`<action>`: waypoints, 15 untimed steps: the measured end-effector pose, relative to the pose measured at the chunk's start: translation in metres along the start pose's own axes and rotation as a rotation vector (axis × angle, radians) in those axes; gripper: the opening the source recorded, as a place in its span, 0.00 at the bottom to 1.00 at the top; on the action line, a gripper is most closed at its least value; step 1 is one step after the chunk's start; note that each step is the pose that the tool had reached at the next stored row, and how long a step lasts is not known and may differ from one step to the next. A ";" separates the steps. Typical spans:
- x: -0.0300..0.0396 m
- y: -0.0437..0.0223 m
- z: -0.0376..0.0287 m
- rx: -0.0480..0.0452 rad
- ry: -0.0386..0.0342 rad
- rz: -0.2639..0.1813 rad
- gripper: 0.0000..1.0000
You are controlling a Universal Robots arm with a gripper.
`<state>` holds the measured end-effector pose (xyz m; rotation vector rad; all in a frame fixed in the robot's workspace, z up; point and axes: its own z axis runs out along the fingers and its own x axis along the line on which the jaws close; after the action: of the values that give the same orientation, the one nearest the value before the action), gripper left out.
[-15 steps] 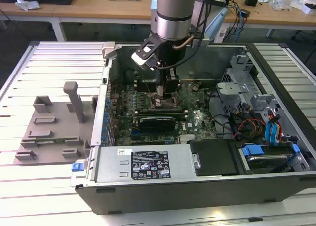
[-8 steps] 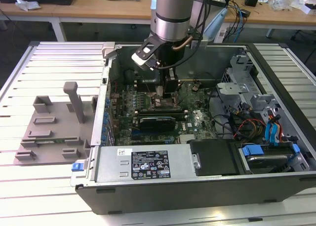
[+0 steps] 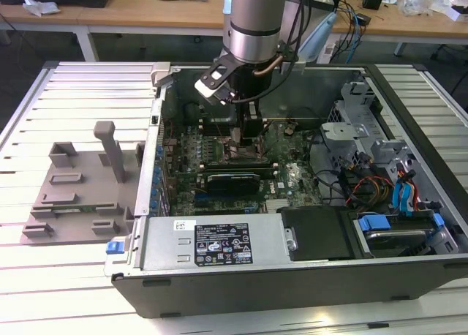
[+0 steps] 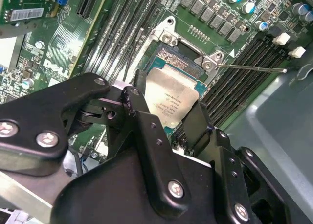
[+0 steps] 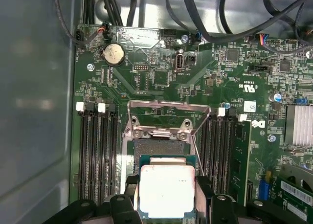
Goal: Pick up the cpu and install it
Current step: 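Place the cpu into insertion slot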
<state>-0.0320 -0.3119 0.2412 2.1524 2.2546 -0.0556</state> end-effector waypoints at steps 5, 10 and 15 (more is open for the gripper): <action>0.0002 0.0000 0.0047 0.0000 0.0000 0.000 0.55; 0.0004 0.0001 0.0098 0.0000 0.0000 0.000 0.55; 0.0005 0.0001 0.0128 0.0000 -0.0001 0.000 0.55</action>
<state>-0.0321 -0.3119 0.2283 2.1525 2.2545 -0.0557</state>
